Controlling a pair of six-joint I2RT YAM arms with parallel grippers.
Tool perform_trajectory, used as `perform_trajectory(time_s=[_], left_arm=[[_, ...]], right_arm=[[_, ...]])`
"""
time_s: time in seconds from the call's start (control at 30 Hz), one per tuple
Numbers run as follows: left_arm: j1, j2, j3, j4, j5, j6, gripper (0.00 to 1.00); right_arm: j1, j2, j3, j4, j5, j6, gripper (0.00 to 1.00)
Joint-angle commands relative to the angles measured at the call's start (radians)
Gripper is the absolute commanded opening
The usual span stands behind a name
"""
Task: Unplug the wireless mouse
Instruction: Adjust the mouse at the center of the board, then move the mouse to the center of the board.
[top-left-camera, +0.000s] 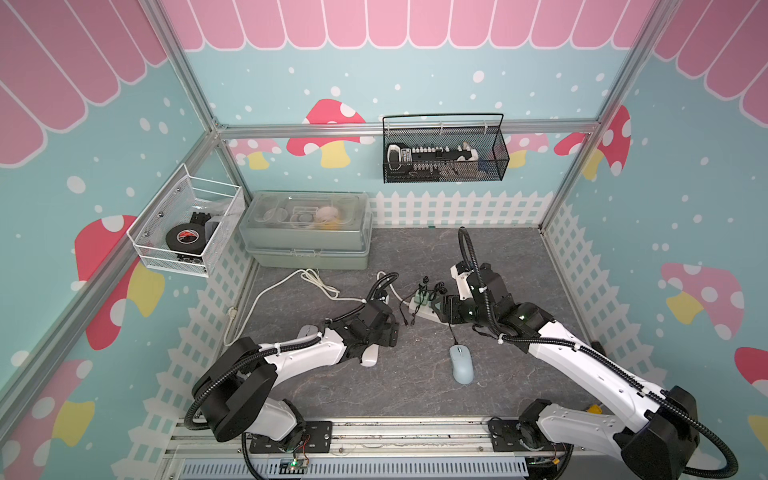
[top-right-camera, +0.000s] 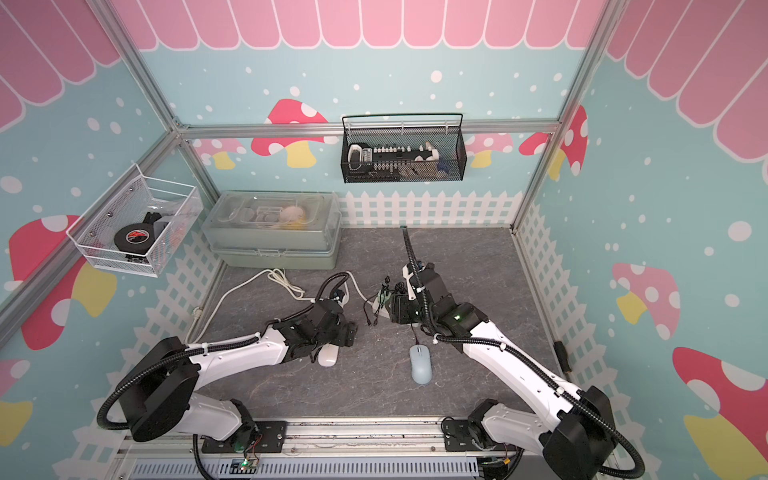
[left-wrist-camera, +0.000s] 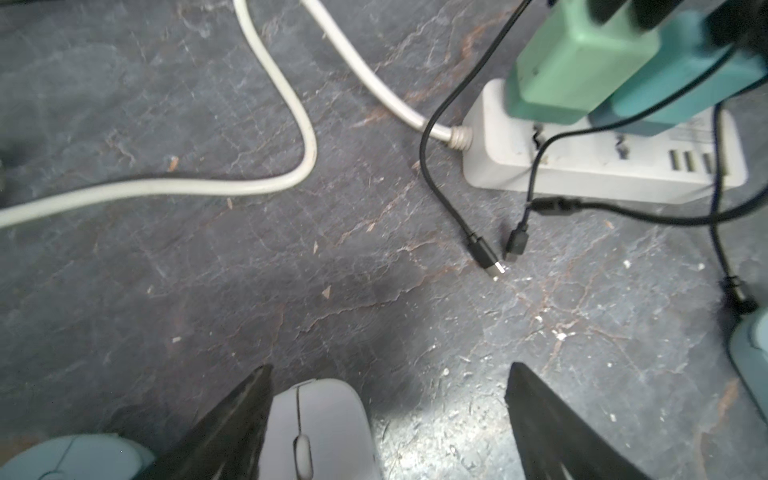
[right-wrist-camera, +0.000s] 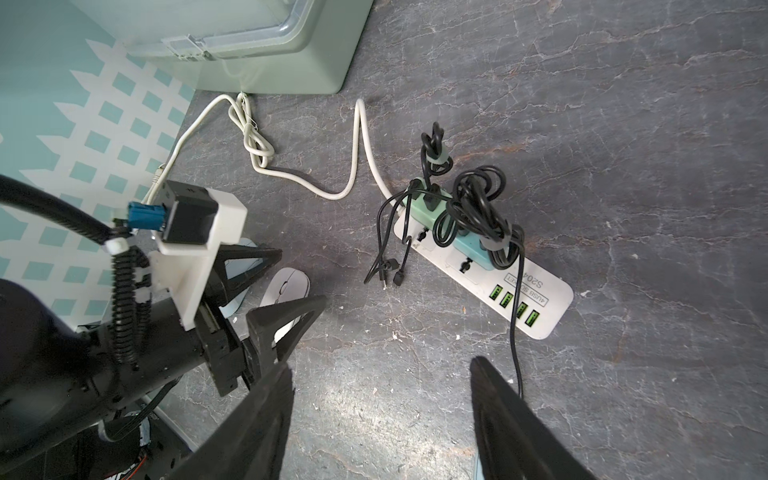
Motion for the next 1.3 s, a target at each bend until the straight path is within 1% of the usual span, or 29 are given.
perform_trajectory(time_s=[0.0,0.07,0.13,0.2,0.27,0.3,0.37,0.5,0.67,0.7,0.8,0.93,1.07,1.17,1.27], left_arm=[[0.000,-0.025,0.050,0.015,0.063,0.046,0.86],[-0.015,-0.017,0.055,0.026,0.133,0.054,0.86],[-0.057,-0.003,0.057,0.028,0.170,0.079,0.86],[-0.116,0.005,0.064,0.016,0.139,0.105,0.86],[-0.167,0.009,0.077,-0.015,0.067,0.114,0.86],[-0.176,0.008,0.080,-0.025,0.051,0.110,0.86],[-0.177,-0.005,0.065,-0.015,0.031,0.094,0.86],[-0.175,-0.044,0.035,0.034,-0.029,0.076,0.86],[-0.161,-0.073,0.027,0.042,-0.108,0.061,0.87],[-0.154,-0.082,0.023,0.043,-0.116,0.057,0.87],[-0.135,-0.115,-0.005,0.075,-0.120,0.046,0.87],[-0.109,-0.154,-0.035,0.096,-0.116,0.033,0.87],[-0.094,-0.170,-0.055,0.101,-0.115,0.021,0.87],[-0.087,-0.180,-0.060,0.095,-0.111,0.021,0.87],[-0.075,-0.184,-0.064,0.091,-0.109,0.021,0.88]], right_arm=[[0.004,-0.019,-0.028,-0.016,0.046,-0.021,0.67],[0.003,-0.033,-0.039,-0.041,0.079,-0.018,0.67],[-0.004,-0.043,-0.049,-0.073,0.116,-0.004,0.67],[-0.015,-0.046,-0.056,-0.109,0.134,0.003,0.67],[-0.024,-0.047,-0.061,-0.170,0.137,0.003,0.66],[-0.026,-0.049,-0.069,-0.201,0.140,0.003,0.65],[-0.027,-0.069,-0.099,-0.247,0.141,0.015,0.65],[-0.030,-0.138,-0.181,-0.308,0.096,0.074,0.64],[-0.028,-0.200,-0.344,-0.267,-0.083,0.162,0.61],[-0.029,-0.203,-0.367,-0.254,-0.117,0.175,0.61],[-0.028,-0.211,-0.406,-0.229,-0.157,0.199,0.66],[-0.028,-0.202,-0.417,-0.189,-0.172,0.206,0.69],[-0.027,-0.139,-0.420,-0.138,-0.193,0.202,0.69],[-0.028,-0.078,-0.403,-0.139,-0.181,0.191,0.69],[-0.028,-0.052,-0.383,-0.142,-0.155,0.187,0.70]])
